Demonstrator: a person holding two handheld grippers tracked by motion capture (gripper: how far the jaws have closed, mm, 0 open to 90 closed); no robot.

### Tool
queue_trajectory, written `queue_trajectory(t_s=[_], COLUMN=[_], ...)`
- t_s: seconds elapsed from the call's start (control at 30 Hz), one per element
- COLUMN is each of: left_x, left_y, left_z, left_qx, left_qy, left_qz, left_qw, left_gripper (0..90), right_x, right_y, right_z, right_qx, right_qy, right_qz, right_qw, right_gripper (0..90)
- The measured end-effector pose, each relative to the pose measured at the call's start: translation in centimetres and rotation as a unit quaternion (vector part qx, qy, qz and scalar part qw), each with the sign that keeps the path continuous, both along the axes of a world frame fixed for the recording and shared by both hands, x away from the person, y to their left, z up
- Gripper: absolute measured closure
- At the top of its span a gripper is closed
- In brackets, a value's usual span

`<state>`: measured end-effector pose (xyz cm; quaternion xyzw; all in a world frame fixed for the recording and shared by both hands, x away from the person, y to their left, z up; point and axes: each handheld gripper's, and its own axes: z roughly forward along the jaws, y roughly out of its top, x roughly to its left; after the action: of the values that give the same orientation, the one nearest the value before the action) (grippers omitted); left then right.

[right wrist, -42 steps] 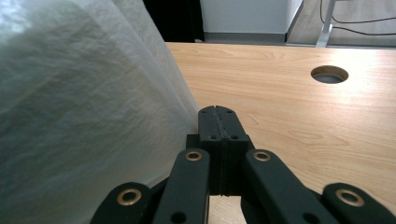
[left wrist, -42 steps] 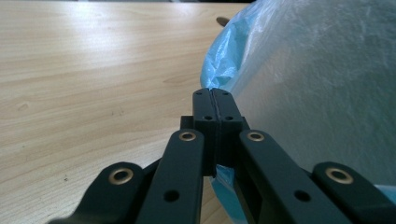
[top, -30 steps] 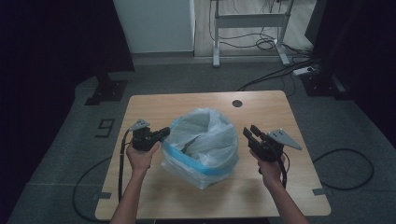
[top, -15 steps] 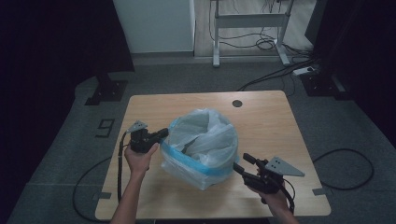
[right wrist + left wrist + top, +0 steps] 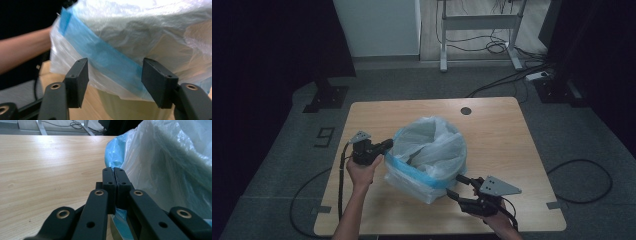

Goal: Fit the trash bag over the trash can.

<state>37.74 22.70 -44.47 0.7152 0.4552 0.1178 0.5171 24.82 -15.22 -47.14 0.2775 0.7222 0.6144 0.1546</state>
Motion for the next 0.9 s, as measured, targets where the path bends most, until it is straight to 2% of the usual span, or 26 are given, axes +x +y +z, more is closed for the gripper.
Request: queue_trajectory(t_s=[0.07, 0.1, 0.13, 0.23, 0.33, 0.5, 0.53, 0.57, 0.67, 0.7, 0.77, 0.8, 0.83, 0.87, 0.9], left_x=[0.0, 0.0, 0.0, -0.1, -0.2, -0.2, -0.2, -0.2, -0.2, -0.2, -0.2, -0.2, -0.2, -0.2, -0.2], left_y=[-0.1, -0.1, -0.1, -0.1, 0.0, 0.0, 0.0, 0.0, 0.0, 0.0, 0.0, 0.1, 0.1, 0.0, 0.0], left_z=[-0.1, -0.1, -0.1, 0.0, 0.1, 0.1, 0.1, 0.1, 0.1, 0.1, 0.1, 0.1, 0.1, 0.0, 0.0], left_qx=[-0.001, -0.001, -0.001, -0.002, -0.003, -0.006, -0.007, -0.007, -0.008, -0.008, -0.010, -0.011, -0.013, -0.013, -0.013], left_qy=[0.000, 0.000, 0.000, -0.002, -0.002, -0.002, -0.002, -0.002, -0.003, -0.003, -0.004, -0.004, -0.003, -0.003, -0.003], left_qz=[-0.002, -0.002, -0.002, -0.005, -0.005, -0.006, -0.007, -0.007, -0.006, -0.006, -0.005, -0.005, -0.006, -0.006, -0.006], left_qw=[1.0000, 1.0000, 1.0000, 1.0000, 1.0000, 1.0000, 1.0000, 1.0000, 0.9999, 0.9999, 0.9999, 0.9999, 0.9999, 0.9999, 0.9999], left_gripper=[88.3, 88.3, 88.3, 88.3, 88.3, 88.3, 88.3, 88.3, 88.3, 88.4, 88.4, 88.4, 88.4, 88.4, 88.4], right_x=[0.0, 0.0, -0.3, -0.7, -1.9, -1.8, -1.8, -1.8, -1.9, -1.9, -1.8, -1.7, -1.7, -1.7, -1.7], right_y=[0.5, 0.5, 0.9, 1.2, 2.1, 2.6, 2.8, 2.8, 3.1, 3.1, 3.1, 3.1, 3.1, 3.2, 3.2], right_z=[-0.1, -0.1, -0.1, 0.0, 0.6, 0.7, 0.5, 0.5, 0.1, 0.1, 0.0, -0.1, -0.1, -0.2, -0.2], right_qx=[-0.010, -0.010, -0.009, -0.009, -0.023, -0.030, -0.037, -0.037, -0.048, -0.048, -0.050, -0.054, -0.054, -0.060, -0.060], right_qy=[-0.005, -0.005, -0.009, -0.014, -0.044, -0.044, -0.045, -0.045, -0.059, -0.059, -0.060, -0.059, -0.059, -0.055, -0.055], right_qz=[-0.014, -0.014, -0.031, -0.046, -0.065, -0.090, -0.105, -0.105, -0.117, -0.117, -0.118, -0.128, -0.128, -0.137, -0.137], right_qw=[0.9998, 0.9998, 0.9994, 0.9988, 0.9966, 0.9945, 0.9928, 0.9928, 0.9903, 0.9903, 0.9900, 0.9885, 0.9885, 0.9873, 0.9873], right_gripper=[40.4, 40.4, 39.5, 36.9, 30.7, 27.9, 30.3, 30.3, 40.2, 40.2, 46.9, 53.3, 53.3, 59.6, 59.6])
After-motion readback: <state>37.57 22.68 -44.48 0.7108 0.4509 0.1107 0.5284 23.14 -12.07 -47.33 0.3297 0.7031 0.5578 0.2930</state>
